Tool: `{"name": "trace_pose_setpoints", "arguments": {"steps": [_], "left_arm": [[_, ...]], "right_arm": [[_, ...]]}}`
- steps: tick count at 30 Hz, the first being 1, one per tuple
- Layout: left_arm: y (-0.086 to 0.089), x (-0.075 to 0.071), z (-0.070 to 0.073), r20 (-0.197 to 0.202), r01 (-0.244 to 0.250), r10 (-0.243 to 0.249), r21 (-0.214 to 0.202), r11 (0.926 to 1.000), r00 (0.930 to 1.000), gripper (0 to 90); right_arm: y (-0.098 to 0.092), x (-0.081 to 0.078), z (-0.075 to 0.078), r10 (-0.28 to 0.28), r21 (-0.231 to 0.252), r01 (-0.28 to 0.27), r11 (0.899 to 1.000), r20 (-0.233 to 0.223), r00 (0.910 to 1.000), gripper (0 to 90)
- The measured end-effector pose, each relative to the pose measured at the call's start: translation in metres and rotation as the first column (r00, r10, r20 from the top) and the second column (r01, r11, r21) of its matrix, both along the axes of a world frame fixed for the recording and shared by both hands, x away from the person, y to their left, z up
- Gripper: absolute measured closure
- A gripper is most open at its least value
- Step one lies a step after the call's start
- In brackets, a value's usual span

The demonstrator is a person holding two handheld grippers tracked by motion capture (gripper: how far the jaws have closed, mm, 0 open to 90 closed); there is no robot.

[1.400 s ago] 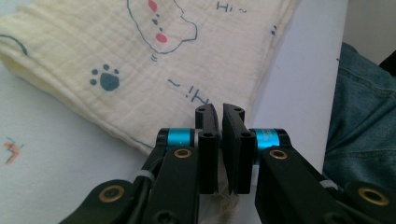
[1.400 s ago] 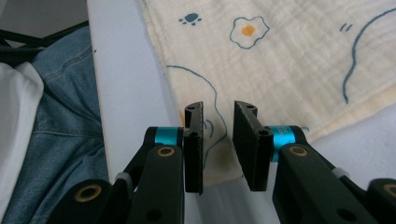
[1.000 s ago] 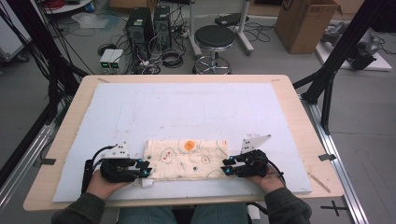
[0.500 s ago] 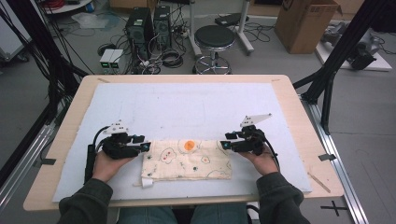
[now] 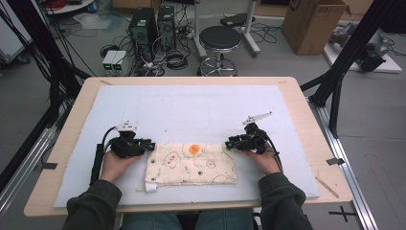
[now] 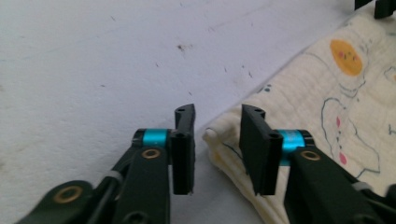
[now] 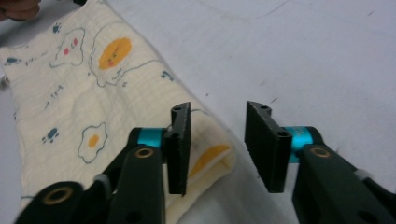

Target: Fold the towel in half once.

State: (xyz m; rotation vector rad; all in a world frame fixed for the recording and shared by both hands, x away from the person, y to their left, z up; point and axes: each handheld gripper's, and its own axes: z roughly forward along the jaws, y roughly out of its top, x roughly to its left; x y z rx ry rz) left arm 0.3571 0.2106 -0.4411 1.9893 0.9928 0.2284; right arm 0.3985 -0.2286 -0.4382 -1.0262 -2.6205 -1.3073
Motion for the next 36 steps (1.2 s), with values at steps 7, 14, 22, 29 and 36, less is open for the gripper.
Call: {"name": "trace_pose_setpoints", "arguments": {"steps": [7, 14, 22, 29, 36], "left_arm": [[0.0, -0.002, 0.003, 0.023, -0.009, 0.008, 0.038, 0.9992, 0.9997, 87.1], [0.001, -0.003, 0.01, 0.074, -0.061, 0.06, 0.022, 0.9979, 0.9955, 87.4], [-0.002, 0.006, 0.001, 0.042, -0.077, 0.074, 0.074, 0.9943, 0.9964, 87.5], [-0.003, 0.006, 0.0, 0.045, -0.076, 0.073, 0.071, 0.9945, 0.9963, 85.5], [0.002, 0.001, 0.007, 0.063, -0.044, 0.043, 0.009, 0.999, 0.9971, 70.6]], "right_arm": [[0.005, -0.004, 0.002, 0.029, -0.068, -0.027, 0.997, 0.024, 0.9993, 84.2], [0.005, -0.008, 0.014, 0.007, -0.083, 0.002, 0.997, 0.107, 0.9943, 84.7], [0.006, 0.001, 0.004, -0.017, -0.125, 0.029, 0.992, 0.096, 0.9952, 84.8], [0.006, 0.002, -0.001, -0.019, -0.11, 0.03, 0.993, 0.098, 0.995, 79.6], [0.004, -0.003, 0.007, -0.019, -0.038, 0.024, 0.999, 0.121, 0.9925, 65.7]]}}
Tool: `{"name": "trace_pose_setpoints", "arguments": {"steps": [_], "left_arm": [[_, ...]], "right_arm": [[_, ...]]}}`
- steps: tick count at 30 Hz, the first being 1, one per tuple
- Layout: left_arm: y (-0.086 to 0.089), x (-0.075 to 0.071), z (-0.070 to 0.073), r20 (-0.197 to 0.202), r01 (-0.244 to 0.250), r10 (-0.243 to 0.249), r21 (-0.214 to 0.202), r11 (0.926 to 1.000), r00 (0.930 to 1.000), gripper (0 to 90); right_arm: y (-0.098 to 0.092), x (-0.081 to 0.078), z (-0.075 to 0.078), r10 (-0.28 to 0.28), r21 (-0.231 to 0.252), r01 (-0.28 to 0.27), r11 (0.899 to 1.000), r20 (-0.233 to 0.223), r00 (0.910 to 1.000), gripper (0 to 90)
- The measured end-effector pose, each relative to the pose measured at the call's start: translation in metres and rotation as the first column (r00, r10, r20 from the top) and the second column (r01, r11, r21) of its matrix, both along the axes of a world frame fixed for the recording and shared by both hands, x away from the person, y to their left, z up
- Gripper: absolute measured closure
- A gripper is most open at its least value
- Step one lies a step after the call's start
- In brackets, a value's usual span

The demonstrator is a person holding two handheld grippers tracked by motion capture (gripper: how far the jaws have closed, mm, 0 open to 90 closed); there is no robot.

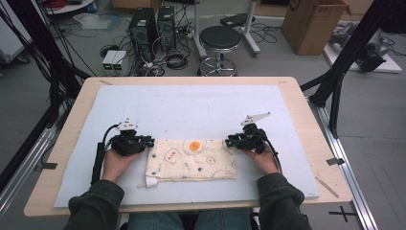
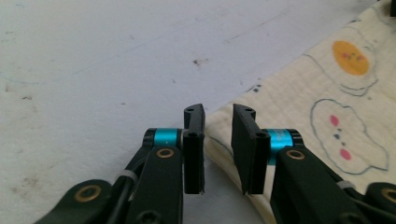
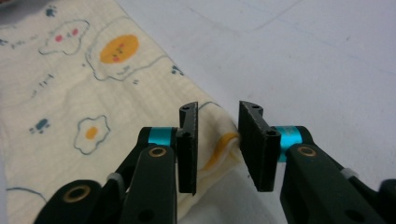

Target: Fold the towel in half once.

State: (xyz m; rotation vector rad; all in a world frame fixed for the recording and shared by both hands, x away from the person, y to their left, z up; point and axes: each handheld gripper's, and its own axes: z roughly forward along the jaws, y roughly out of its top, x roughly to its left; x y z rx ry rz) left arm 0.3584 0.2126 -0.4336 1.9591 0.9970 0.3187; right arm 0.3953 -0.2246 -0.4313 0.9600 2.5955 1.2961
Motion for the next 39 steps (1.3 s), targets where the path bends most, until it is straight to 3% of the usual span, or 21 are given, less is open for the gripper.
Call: {"name": "trace_pose_setpoints", "arguments": {"steps": [5, 11, 21, 39], "left_arm": [[0.001, -0.006, 0.008, 0.028, 0.028, -0.027, -0.042, 0.9987, 0.9992, 62.3], [0.0, -0.012, 0.013, 0.05, 0.055, -0.052, -0.051, 0.9972, 0.9974, 53.3], [0.001, -0.018, 0.018, 0.061, 0.078, -0.074, -0.06, 0.9952, 0.9954, 46.5], [-0.001, -0.02, 0.021, 0.077, 0.088, -0.083, -0.067, 0.9939, 0.9936, 43.8]], "right_arm": [[0.001, -0.003, 0.004, 0.0, 0.019, 0.0, 1.0, 0.026, 0.9997, 57.9], [0.0, -0.01, 0.01, 0.004, 0.043, -0.005, 0.999, 0.029, 0.9996, 48.2], [-0.001, -0.019, 0.014, 0.002, 0.044, -0.005, 0.999, 0.05, 0.9988, 36.5], [-0.002, -0.023, 0.016, 0.01, 0.035, -0.012, 0.999, 0.062, 0.9981, 36.0]]}}
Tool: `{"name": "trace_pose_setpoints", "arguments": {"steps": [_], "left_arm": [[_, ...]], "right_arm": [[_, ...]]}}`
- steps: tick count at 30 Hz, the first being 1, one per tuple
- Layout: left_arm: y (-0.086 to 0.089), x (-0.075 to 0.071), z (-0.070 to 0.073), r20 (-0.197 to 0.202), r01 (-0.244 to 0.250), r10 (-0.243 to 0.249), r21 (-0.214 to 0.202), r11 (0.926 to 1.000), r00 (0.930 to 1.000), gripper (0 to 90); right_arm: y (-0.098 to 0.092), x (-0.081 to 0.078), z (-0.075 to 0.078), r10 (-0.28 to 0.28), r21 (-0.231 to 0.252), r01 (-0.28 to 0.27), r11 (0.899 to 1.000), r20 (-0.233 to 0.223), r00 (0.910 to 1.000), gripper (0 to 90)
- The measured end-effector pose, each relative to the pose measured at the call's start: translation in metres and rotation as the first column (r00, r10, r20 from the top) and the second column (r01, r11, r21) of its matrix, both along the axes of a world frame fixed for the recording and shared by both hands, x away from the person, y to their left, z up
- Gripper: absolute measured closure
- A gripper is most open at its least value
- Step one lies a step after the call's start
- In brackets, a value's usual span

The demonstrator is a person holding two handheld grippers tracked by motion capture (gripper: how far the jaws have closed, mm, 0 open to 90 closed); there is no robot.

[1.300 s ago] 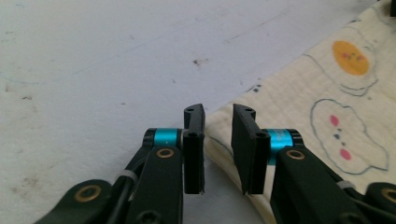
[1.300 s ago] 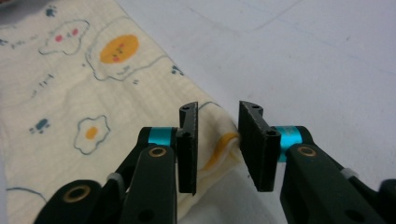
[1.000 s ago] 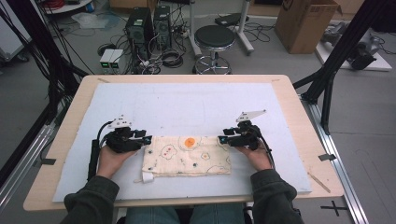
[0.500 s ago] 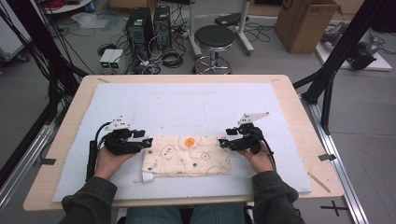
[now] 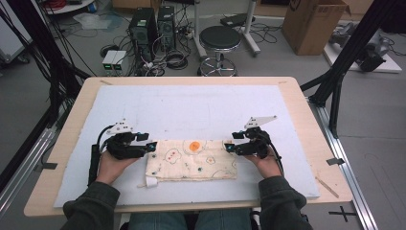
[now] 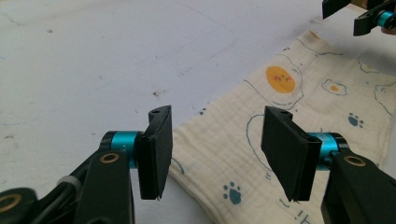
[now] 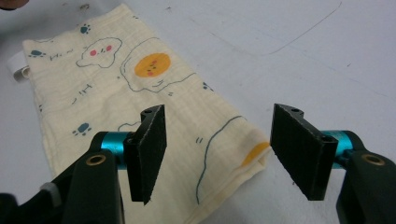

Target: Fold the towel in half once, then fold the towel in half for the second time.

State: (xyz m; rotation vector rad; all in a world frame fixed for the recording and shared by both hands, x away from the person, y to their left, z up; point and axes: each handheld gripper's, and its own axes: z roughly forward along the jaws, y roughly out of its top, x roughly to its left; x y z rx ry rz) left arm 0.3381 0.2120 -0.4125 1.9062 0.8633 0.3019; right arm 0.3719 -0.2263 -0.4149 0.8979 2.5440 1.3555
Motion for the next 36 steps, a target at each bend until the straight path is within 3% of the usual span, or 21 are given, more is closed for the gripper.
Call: {"name": "trace_pose_setpoints", "arguments": {"steps": [25, 36], "left_arm": [[-0.003, 0.014, -0.01, -0.027, -0.029, 0.029, 0.005, 0.9996, 0.9992, 44.4], [-0.004, 0.025, -0.018, -0.067, -0.089, 0.09, 0.011, 0.996, 0.9937, 46.7]], "right_arm": [[0.0, 0.009, -0.007, -0.018, -0.017, 0.018, 1.0, -0.017, 0.9997, 41.3], [0.001, 0.018, -0.017, -0.021, -0.037, 0.018, 0.999, -0.066, 0.9976, 47.0]]}}
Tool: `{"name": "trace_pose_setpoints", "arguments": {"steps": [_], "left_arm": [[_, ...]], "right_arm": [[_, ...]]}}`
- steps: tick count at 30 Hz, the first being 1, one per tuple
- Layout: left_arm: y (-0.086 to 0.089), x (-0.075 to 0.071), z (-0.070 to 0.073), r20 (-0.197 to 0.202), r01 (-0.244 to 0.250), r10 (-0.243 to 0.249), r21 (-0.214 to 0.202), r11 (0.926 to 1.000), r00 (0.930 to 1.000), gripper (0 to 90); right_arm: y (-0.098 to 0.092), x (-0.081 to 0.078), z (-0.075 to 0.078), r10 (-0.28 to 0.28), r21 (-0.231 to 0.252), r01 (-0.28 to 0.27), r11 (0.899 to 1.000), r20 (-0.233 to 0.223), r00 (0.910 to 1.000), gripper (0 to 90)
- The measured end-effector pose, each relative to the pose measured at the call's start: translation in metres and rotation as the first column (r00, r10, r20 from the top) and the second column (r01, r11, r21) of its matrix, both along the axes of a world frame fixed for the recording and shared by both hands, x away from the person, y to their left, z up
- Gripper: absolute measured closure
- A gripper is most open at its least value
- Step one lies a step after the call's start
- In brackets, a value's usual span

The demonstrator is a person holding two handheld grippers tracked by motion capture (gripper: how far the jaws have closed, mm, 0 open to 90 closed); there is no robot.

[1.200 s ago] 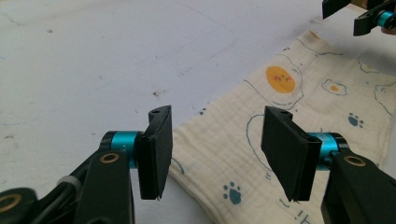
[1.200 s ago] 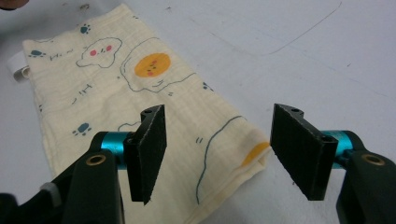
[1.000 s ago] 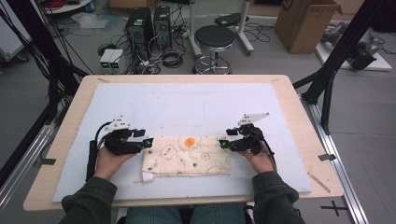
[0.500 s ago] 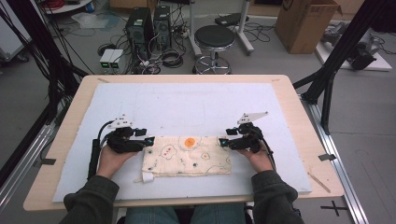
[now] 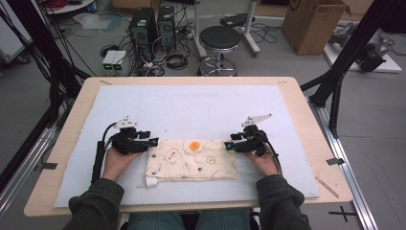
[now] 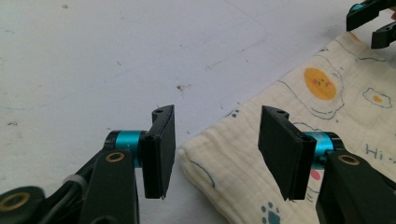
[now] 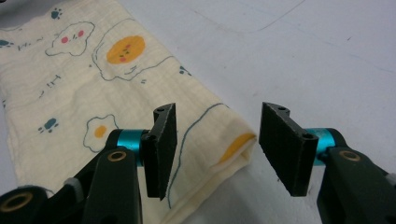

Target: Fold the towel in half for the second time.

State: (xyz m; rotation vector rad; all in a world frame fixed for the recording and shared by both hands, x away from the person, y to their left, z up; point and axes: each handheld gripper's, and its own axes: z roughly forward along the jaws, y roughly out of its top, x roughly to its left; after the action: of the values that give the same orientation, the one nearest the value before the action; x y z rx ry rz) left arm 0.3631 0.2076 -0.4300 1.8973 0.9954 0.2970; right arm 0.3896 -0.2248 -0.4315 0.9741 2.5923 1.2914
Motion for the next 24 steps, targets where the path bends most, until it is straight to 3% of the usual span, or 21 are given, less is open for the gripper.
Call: {"name": "trace_pose_setpoints", "arguments": {"steps": [7, 15, 21, 24], "left_arm": [[-0.003, 0.006, -0.007, -0.038, -0.018, 0.019, 0.033, 0.9993, 0.9991, 49.4], [-0.007, 0.01, -0.014, -0.064, 0.001, 0.005, 0.087, 0.9962, 0.9979, 59.1], [-0.009, 0.008, -0.014, -0.062, 0.028, -0.021, 0.107, 0.9939, 0.9979, 76.5], [-0.009, 0.007, -0.013, -0.06, 0.041, -0.034, 0.114, 0.9926, 0.9976, 82.3]], "right_arm": [[-0.005, 0.004, -0.002, -0.027, 0.008, 0.028, 1.0, -0.017, 0.9995, 50.2], [-0.002, 0.007, -0.009, -0.023, -0.036, 0.021, 0.999, -0.045, 0.9987, 59.4], [0.0, 0.005, -0.009, 0.0, -0.052, -0.002, 0.999, -0.038, 0.9993, 71.3], [0.0, 0.005, -0.01, 0.018, -0.041, -0.02, 0.999, -0.059, 0.9981, 79.4]]}}
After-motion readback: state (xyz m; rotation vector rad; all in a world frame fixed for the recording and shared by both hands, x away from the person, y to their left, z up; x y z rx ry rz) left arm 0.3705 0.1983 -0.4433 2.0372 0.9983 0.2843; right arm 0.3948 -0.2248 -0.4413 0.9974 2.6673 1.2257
